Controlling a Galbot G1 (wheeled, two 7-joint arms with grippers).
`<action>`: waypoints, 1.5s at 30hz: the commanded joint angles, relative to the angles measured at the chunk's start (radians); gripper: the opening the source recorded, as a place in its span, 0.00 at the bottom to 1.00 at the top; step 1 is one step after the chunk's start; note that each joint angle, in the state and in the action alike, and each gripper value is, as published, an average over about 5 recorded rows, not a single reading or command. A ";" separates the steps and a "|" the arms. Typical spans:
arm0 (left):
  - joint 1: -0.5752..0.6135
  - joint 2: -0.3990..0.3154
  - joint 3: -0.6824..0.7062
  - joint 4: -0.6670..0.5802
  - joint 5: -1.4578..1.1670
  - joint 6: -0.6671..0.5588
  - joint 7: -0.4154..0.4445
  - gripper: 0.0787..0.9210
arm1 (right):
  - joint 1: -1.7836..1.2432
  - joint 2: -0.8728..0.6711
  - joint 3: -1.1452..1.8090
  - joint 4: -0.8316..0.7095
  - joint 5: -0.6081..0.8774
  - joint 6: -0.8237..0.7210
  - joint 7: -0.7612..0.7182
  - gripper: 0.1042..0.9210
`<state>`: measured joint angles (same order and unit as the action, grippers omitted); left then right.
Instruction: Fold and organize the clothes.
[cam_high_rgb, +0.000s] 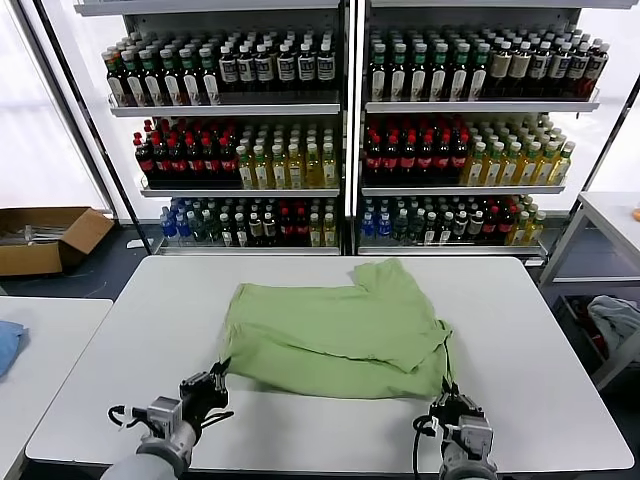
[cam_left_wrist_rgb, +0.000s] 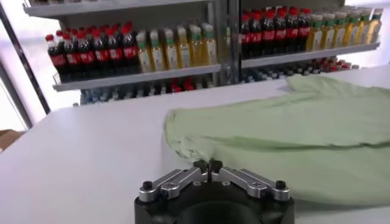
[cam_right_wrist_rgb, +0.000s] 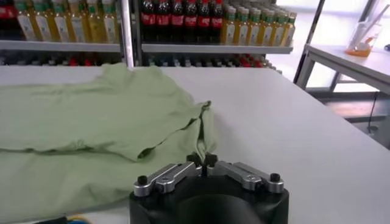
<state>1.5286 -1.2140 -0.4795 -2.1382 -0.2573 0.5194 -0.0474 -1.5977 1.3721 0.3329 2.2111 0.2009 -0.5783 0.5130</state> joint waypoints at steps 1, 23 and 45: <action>0.192 -0.046 -0.024 -0.107 0.016 -0.030 -0.001 0.05 | -0.107 0.009 -0.018 0.039 -0.055 0.001 0.014 0.06; -0.280 0.087 -0.065 -0.098 -0.202 -0.035 0.026 0.79 | 0.223 -0.247 0.373 0.128 0.274 0.002 -0.200 0.82; -0.567 0.095 0.109 0.379 -0.238 0.053 0.073 0.88 | 0.760 -0.342 -0.075 -0.519 0.319 -0.002 -0.358 0.88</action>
<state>1.0910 -1.0902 -0.4398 -1.9726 -0.5104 0.5593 0.0006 -1.0483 0.9797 0.4054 1.9567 0.5458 -0.5800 0.2285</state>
